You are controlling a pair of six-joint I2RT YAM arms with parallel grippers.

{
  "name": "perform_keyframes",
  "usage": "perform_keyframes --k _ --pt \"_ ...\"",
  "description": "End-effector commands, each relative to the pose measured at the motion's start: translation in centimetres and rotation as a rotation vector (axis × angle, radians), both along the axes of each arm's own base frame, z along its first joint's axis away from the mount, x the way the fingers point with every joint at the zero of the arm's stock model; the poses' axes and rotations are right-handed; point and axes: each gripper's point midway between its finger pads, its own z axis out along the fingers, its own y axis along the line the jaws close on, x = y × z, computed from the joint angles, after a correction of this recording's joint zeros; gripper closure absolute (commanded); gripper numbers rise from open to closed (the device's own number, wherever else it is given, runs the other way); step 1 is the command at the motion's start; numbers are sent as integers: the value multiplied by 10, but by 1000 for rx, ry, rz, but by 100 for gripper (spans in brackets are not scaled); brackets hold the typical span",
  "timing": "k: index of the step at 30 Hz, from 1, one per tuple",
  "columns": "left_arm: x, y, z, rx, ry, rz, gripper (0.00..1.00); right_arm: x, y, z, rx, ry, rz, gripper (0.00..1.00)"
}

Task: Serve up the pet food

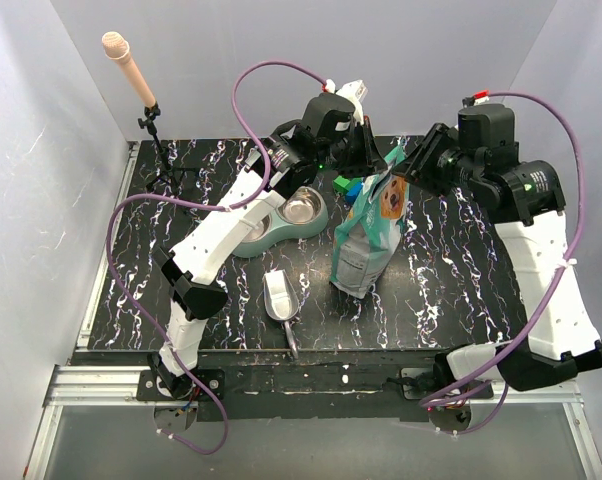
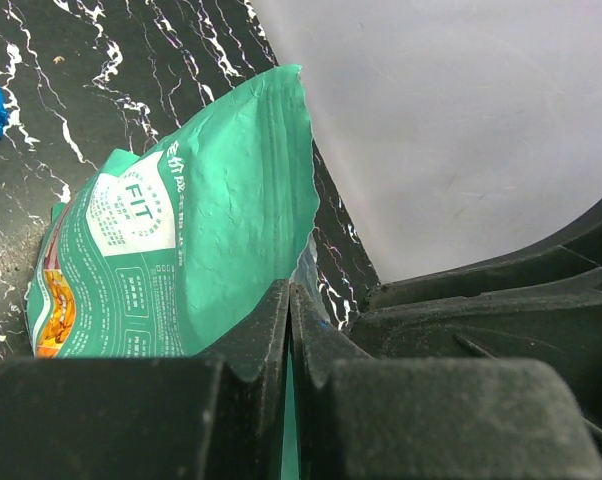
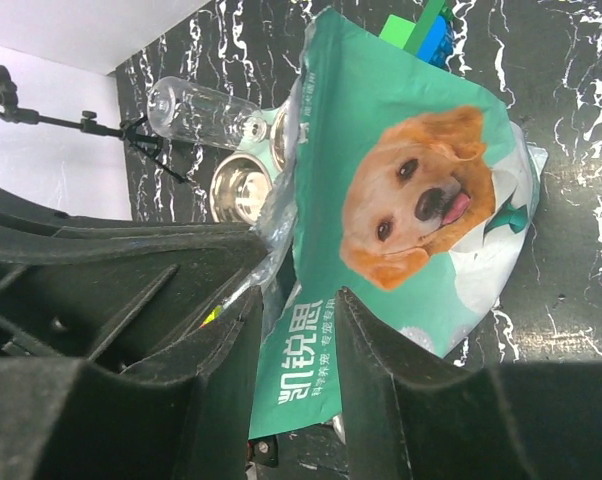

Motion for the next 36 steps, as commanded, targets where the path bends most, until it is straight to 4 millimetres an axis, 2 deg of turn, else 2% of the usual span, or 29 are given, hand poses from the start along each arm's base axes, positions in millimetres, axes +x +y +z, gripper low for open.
perform_keyframes --k 1,5,9,11,16,19,21,22,23,24,25,27,28,29,30,33,36 --pt "-9 16 35 -42 -59 0 100 9 9 16 34 -43 25 57" --pt "-9 17 36 -42 -59 2 100 15 12 -3 26 26 13 60" --pt "-9 18 38 -45 -64 6 100 11 11 -30 21 111 -7 77" --pt "-8 19 37 -41 -65 13 100 11 12 -39 17 134 -10 77" --pt "-6 18 34 -42 -61 23 100 21 16 -54 -47 152 6 71" --pt "-6 19 33 -38 -57 25 100 26 22 -53 -43 153 36 65" --pt "-6 20 34 -39 -57 25 100 29 24 -50 -39 149 41 54" --pt "-7 20 34 -39 -60 22 100 30 22 -55 -26 172 18 52" --pt "-8 21 35 -41 -60 23 100 27 22 -61 24 222 -3 64" --pt "-3 24 35 -32 -70 53 100 25 18 -67 79 273 -39 85" --pt "-4 25 36 -32 -73 54 100 24 14 -79 136 342 -78 98" --pt "-4 27 37 -30 -74 55 100 15 33 -81 379 417 99 99" --pt "-4 27 37 -33 -73 56 100 15 35 -85 504 439 147 99" --pt "-5 27 37 -32 -72 56 100 18 32 -85 565 418 140 99" --pt "-5 27 36 -30 -72 56 100 21 22 -91 523 386 75 99" --pt "-5 31 35 -18 -74 62 100 11 -17 -81 218 284 -78 99" --pt "-5 32 32 -10 -72 67 100 7 -37 -76 97 258 -117 99"
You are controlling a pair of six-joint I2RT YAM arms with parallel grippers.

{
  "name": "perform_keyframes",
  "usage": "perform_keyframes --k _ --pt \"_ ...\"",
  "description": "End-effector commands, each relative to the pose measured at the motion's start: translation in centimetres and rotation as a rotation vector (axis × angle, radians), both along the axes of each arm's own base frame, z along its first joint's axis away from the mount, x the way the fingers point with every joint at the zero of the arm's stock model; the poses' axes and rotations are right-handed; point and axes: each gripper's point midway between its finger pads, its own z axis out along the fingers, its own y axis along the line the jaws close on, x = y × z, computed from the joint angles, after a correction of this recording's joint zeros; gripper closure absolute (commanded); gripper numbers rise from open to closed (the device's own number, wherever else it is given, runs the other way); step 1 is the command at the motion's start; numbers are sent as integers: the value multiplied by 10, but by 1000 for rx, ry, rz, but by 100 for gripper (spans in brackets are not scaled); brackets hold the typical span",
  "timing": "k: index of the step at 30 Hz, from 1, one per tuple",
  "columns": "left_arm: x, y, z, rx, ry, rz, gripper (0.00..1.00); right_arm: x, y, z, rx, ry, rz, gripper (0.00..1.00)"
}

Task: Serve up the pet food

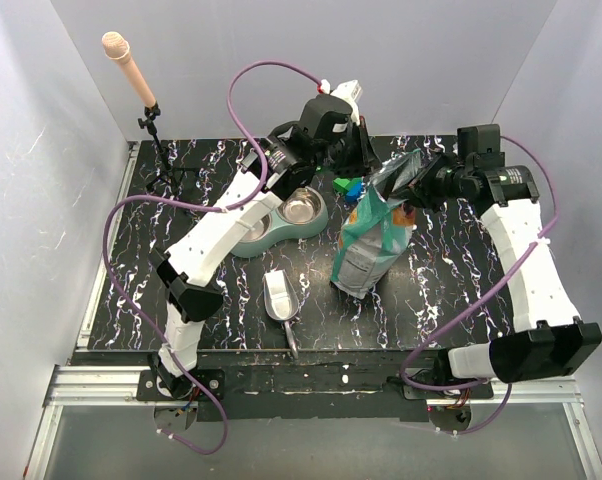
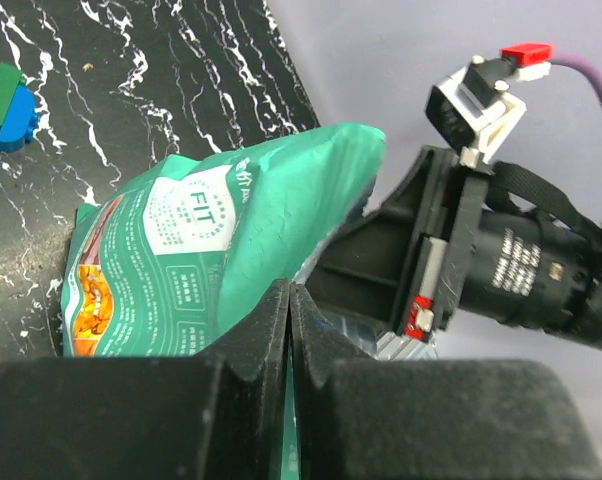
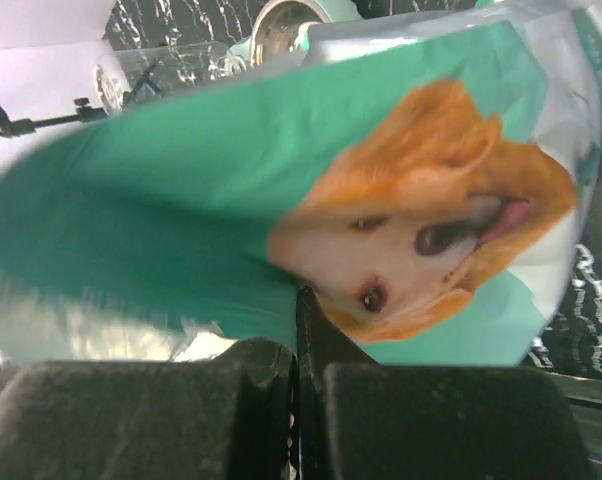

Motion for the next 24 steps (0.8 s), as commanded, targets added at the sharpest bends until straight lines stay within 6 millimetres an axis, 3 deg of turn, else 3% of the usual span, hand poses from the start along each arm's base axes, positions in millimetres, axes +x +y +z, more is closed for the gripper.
perform_keyframes --k 1,4,6,13,16,21,24 --pt "-8 22 36 -43 -66 29 100 -19 -32 16 -209 -66 -22 99" --pt "-7 23 35 -41 -68 35 100 -31 -26 -5 -2 85 -64 99" --pt "-6 24 38 -41 -74 43 100 -28 -10 -1 140 -23 59 99" --pt "-6 29 40 -34 -81 55 100 -43 -50 -4 -235 -14 126 99" --pt "-7 33 40 -18 -88 60 100 -52 -77 -1 -392 4 87 99" --pt "-13 41 41 12 -108 38 100 -61 -114 30 -585 -77 -10 99" --pt "-22 39 40 16 -108 -17 99 -68 -135 62 -678 -128 -94 99"
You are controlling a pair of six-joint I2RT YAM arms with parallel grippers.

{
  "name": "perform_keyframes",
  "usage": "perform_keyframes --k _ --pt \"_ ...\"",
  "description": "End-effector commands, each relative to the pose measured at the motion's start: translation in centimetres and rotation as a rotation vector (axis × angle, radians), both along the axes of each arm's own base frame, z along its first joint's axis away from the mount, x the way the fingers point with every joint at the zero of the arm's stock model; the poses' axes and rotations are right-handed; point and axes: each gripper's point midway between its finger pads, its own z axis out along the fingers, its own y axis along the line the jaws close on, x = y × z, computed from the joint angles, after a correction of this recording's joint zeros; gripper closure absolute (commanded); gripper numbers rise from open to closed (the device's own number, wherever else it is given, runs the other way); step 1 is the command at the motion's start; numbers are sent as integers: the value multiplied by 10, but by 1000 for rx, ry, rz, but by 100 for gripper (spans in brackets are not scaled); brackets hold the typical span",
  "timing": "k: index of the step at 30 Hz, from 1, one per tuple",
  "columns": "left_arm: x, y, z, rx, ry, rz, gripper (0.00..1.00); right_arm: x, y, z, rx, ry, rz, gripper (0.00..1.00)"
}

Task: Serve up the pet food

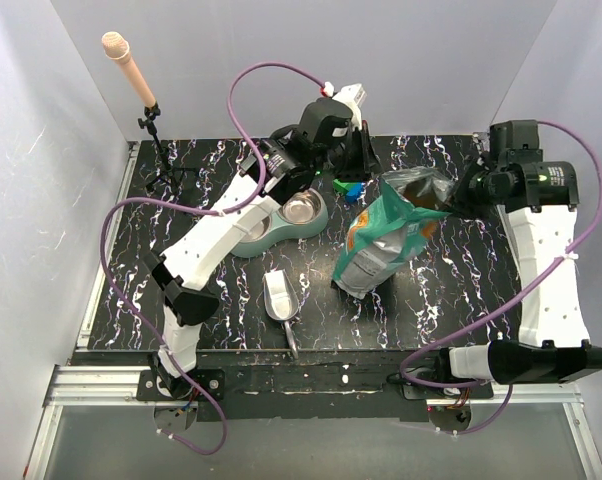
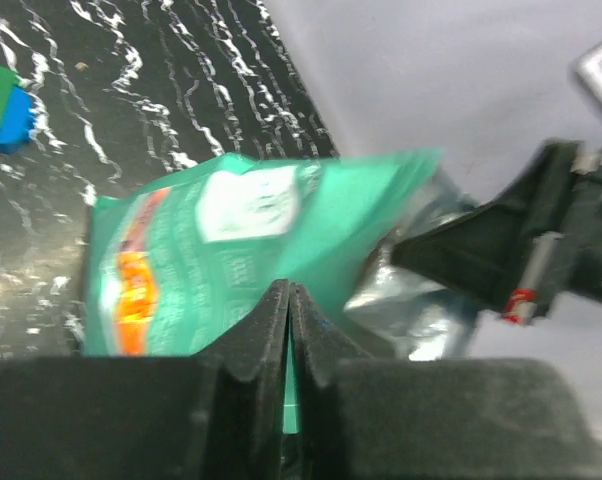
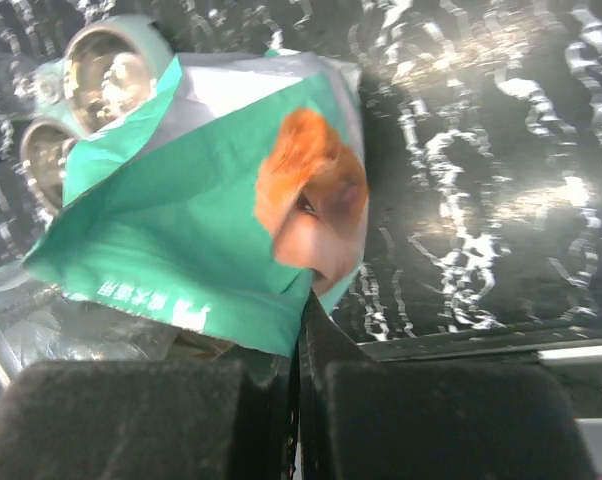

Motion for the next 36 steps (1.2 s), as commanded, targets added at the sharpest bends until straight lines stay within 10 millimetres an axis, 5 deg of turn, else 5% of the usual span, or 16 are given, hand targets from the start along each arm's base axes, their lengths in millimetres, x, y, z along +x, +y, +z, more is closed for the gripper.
perform_keyframes --k 1,5,10,13,17,20,24,31,36 --pt "-16 38 36 11 -77 -17 90 -24 -57 62 -245 -162 -142 99" --pt "-25 45 40 54 -119 -74 51 -21 -72 97 -333 -207 -157 99" --pt "-41 80 43 132 -125 -88 38 -16 -77 110 -416 -227 -90 99" --pt "-58 109 45 157 -139 -75 34 -12 -40 88 -438 -187 79 99" --pt "-79 131 29 126 -109 -53 26 -22 46 34 -364 -77 375 99" --pt "-95 129 6 70 -35 -81 19 -37 74 11 -272 8 413 99" --pt "-114 109 -28 9 111 -163 24 -54 98 -7 -180 29 531 99" --pt "-93 78 -67 69 218 -175 21 -70 107 -17 -130 -16 651 99" --pt "-114 56 -92 111 266 -257 27 -74 115 -19 -63 -52 650 99"
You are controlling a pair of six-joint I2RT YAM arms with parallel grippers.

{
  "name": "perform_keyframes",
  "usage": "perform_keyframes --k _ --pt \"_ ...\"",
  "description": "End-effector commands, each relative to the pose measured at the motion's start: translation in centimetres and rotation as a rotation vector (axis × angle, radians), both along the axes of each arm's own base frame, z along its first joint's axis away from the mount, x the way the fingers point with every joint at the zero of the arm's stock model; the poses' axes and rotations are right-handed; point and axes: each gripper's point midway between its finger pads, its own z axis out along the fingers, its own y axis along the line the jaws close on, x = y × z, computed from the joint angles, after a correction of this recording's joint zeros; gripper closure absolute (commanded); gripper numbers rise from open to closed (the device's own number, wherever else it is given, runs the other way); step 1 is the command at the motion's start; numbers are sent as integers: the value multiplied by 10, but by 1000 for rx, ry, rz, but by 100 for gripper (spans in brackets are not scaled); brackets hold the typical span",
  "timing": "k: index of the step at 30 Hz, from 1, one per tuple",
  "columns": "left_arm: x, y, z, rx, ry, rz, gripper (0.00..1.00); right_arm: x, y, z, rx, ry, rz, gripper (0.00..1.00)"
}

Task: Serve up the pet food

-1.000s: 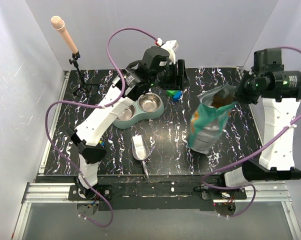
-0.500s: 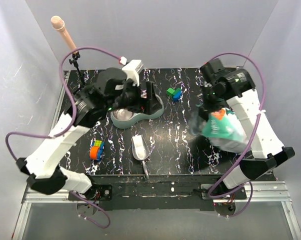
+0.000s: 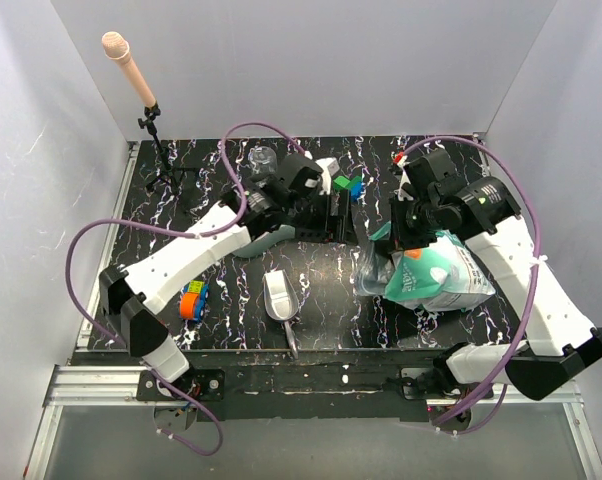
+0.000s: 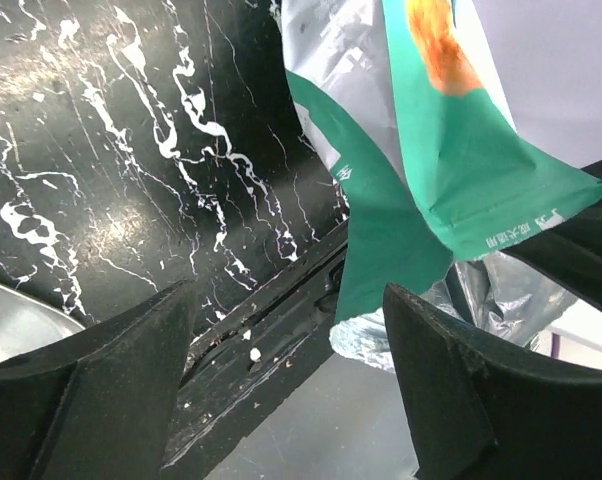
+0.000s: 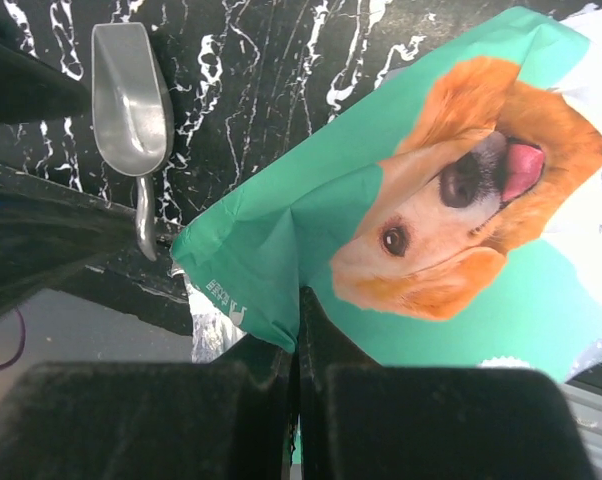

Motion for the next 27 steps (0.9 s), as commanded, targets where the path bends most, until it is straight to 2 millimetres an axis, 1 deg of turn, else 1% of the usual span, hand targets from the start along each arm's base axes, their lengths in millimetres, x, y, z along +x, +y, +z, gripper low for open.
perform_keyframes --k 1,3,5,6,8,9,10,13,14,15,16,17,18,19,23,24,25,26,27 --pt "-35 -16 22 -56 -33 -115 27 -3 21 12 147 -39 32 99" --pt "-51 -19 28 -59 -76 -158 23 -3 20 10 153 -39 15 99" --pt "-62 -20 28 -82 -106 -191 14 -3 21 11 161 -38 12 99" --pt "-65 -20 30 -98 -120 -194 9 -5 21 14 171 -41 7 99" --pt "-67 -21 21 -100 -130 -194 9 -6 21 18 182 -50 2 99" --pt "-64 -21 16 -87 -137 -181 10 -7 21 21 188 -53 1 99" --pt "-59 -20 7 -57 -141 -162 13 -8 20 22 191 -54 -1 99" --pt "-43 -18 -17 40 -169 -127 26 -10 18 24 185 -46 -10 99" --pt "-39 -17 -19 54 -179 -113 27 -11 18 24 188 -44 -15 99" --pt "-34 -19 -21 56 -200 -111 27 -13 18 24 192 -40 -15 99" --pt "-31 -25 -18 33 -220 -116 24 -14 18 24 196 -36 -22 99" --pt "-31 -29 -17 20 -226 -130 22 -16 17 24 201 -29 -31 99" --pt "-31 -37 -13 -13 -235 -153 18 -17 17 24 207 -28 -35 99" --pt "-31 -41 -14 -23 -232 -156 16 -18 17 25 212 -25 -43 99" --pt "-32 -59 -16 -69 -212 -194 16 -20 16 28 223 -18 -68 99" --pt "-29 -61 -14 -72 -218 -190 19 -20 15 30 223 -19 -76 99" --pt "-25 -61 -18 -55 -221 -174 23 -20 14 31 216 -19 -82 99" --pt "-19 -58 -21 -24 -230 -145 29 -20 12 33 210 -25 -86 99" --pt "-12 -55 -27 20 -232 -117 36 -19 10 36 204 -32 -94 99"
